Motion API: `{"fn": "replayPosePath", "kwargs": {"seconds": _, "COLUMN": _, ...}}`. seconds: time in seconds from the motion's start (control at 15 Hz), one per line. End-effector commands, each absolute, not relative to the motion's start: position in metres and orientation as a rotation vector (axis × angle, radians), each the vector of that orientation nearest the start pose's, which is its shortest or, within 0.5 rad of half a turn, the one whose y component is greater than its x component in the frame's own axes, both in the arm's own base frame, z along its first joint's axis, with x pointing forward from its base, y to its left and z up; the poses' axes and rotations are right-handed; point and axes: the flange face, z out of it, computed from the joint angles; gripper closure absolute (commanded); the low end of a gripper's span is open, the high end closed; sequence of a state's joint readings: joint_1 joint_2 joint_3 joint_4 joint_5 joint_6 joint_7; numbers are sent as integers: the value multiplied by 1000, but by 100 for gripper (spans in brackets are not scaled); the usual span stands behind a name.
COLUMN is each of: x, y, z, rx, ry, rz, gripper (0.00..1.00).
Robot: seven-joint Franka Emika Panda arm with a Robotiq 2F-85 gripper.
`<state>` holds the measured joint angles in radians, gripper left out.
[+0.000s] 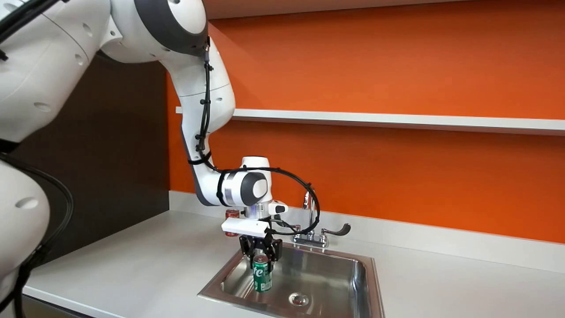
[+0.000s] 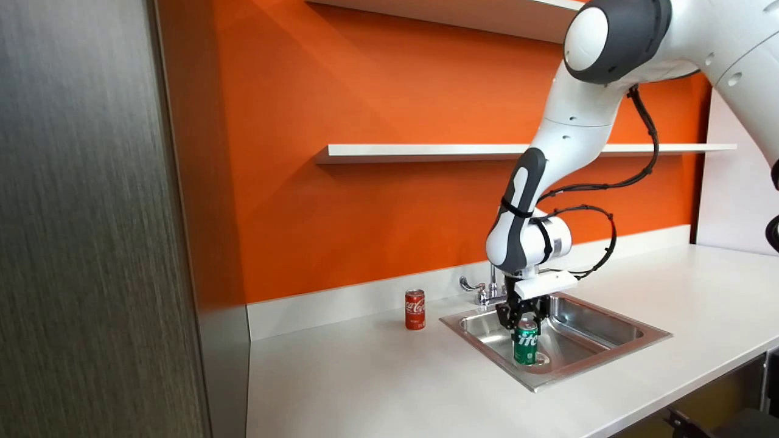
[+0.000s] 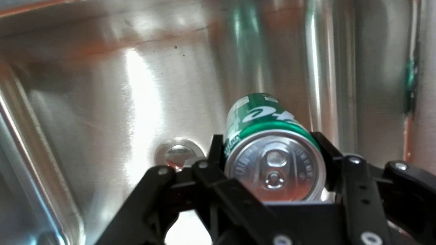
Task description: Remove the can from the sink and put it on the counter
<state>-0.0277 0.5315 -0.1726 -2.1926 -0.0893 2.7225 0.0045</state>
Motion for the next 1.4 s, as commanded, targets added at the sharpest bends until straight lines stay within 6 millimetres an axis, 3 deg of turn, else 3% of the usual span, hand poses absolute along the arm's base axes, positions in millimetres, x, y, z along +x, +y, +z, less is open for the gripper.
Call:
{"fn": "replayPosePath", "kwargs": {"seconds": 0.0, "x": 529, "y": -96, "z": 187, "rx": -3266, "ry": 174, "rz": 9, "gripper": 61}}
{"fn": "replayPosePath", "kwargs": {"seconds": 0.4, "x": 519, "y": -76, "z": 237, "rx": -3267, "ry": 153, "rz": -2, "gripper": 61}}
{"fn": "replayPosePath", "kwargs": {"seconds": 0.6, "x": 514, "y": -68, "z": 250, "rx": -3268, "ry": 120, "rz": 18, "gripper": 61}}
{"fn": "replayPosePath", "kwargs": {"seconds": 0.87, "x": 511, "y": -40, "z": 250, "rx": -3260, "ry": 9, "rz": 65, "gripper": 61}}
{"fn": "replayPosePath", "kwargs": {"seconds": 1.33, "x": 505, "y": 43, "z": 232, "rx": -3233, "ry": -263, "rz": 124, "gripper": 61}}
